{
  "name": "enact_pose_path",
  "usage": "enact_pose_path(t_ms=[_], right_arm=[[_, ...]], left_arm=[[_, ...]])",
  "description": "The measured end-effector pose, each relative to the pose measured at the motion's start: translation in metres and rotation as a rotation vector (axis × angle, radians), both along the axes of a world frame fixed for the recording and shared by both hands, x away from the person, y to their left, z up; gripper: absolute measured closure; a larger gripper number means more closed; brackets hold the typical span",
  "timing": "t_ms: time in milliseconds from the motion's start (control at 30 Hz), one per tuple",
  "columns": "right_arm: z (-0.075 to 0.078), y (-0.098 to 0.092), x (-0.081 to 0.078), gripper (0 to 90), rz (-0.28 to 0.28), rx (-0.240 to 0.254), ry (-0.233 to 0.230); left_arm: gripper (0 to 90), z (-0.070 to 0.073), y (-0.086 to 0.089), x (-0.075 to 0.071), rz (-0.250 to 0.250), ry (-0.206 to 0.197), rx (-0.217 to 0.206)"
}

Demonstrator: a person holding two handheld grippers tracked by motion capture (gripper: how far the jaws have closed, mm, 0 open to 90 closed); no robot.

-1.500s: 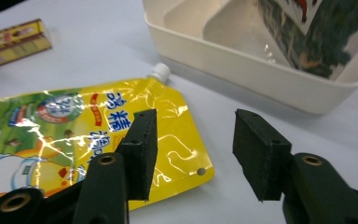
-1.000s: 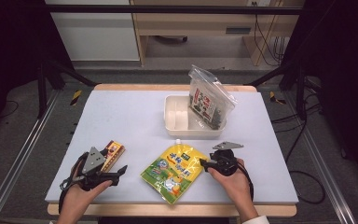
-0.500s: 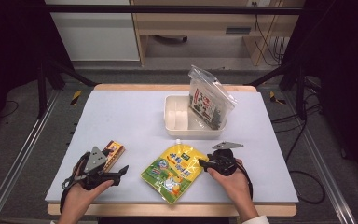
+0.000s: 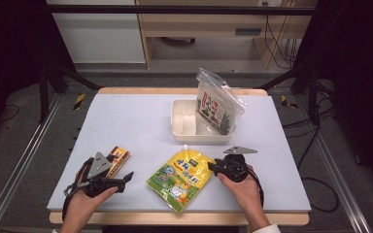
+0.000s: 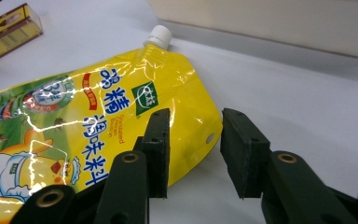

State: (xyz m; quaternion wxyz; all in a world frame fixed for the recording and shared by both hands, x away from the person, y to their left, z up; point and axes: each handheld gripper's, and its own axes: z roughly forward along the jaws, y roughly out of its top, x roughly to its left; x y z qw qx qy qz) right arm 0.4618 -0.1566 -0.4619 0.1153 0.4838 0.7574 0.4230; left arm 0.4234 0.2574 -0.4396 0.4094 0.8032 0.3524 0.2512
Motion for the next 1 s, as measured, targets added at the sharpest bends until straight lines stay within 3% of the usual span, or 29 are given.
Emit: enact_pose_path(t_ms=[200, 267, 333, 467, 633, 733, 1000], right_arm=[[0.004, 0.006, -0.003, 68.4, 0.02, 0.043, -0.002], [0.003, 0.008, -0.003, 68.3, 0.026, 0.031, -0.003], [0.0, 0.015, -0.003, 67.2, 0.033, -0.026, 0.015], [-0.005, 0.017, 0.0, 68.8, 0.031, -0.074, 0.028], [-0.006, 0.018, 0.002, 81.6, 0.029, -0.062, 0.041], [-0.001, 0.018, 0.001, 89.7, 0.044, -0.041, 0.019], [0.023, 0.02, 0.002, 90.0, 0.112, -0.029, -0.06]], left_arm=[[10.0, 0.0, 0.0, 0.0, -0.003, 0.003, 0.005], [10.0, 0.0, -0.001, 0.0, -0.004, 0.003, 0.005], [10.0, 0.0, -0.001, 0.0, -0.005, 0.004, 0.006], [10.0, 0.0, -0.001, 0.0, -0.005, 0.002, 0.007], [10.1, 0.0, -0.001, -0.001, -0.008, 0.001, 0.011], [10.1, 0.001, 0.0, -0.001, -0.005, -0.003, 0.011], [10.8, -0.002, -0.002, -0.001, -0.021, 0.017, -0.02]])
